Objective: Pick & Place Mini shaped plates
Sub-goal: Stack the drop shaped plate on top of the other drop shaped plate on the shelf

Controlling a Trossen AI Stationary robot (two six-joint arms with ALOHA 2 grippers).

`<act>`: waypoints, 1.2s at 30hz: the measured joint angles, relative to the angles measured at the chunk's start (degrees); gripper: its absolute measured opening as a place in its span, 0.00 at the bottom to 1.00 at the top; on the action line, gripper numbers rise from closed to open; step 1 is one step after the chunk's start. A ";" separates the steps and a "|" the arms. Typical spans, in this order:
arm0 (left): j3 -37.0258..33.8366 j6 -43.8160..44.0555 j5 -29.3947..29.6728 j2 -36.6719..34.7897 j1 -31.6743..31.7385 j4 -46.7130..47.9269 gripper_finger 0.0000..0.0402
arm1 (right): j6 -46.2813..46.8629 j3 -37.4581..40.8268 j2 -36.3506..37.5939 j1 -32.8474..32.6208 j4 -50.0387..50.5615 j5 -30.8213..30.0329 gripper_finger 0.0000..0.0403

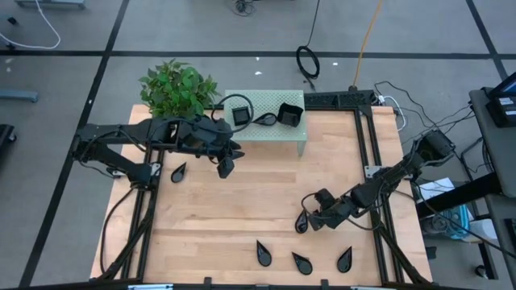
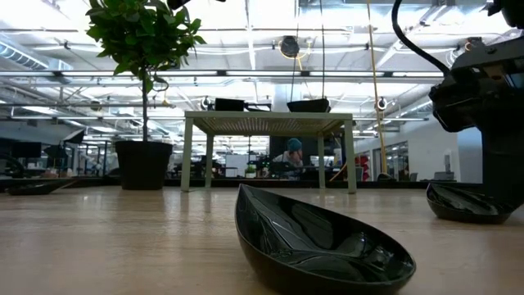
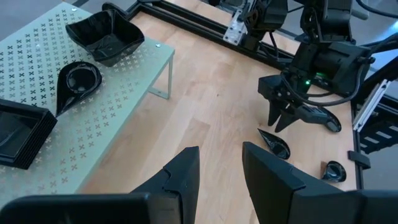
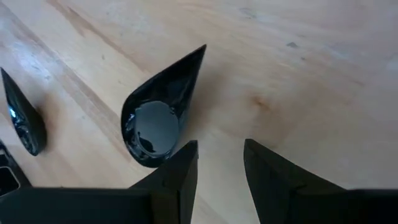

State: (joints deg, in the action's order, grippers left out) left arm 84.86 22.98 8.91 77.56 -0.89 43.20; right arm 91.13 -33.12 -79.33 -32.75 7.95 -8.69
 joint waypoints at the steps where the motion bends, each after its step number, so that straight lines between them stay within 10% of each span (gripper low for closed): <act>1: 0.00 0.02 0.00 0.00 0.00 0.00 0.31 | 0.02 0.00 0.00 0.00 -0.36 0.00 0.30; 28: 0.00 -0.19 0.00 0.00 -0.01 0.02 0.31 | -2.51 -0.11 -7.60 0.28 -14.08 -1.70 0.30; 36: 0.00 -0.22 0.00 0.00 0.00 0.02 0.31 | -3.54 -0.09 -7.67 0.28 -13.25 -1.77 0.16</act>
State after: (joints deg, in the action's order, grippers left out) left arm 84.86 22.76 8.91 77.56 -0.89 43.22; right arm 87.59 -33.21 -87.00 -32.47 -5.30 -10.46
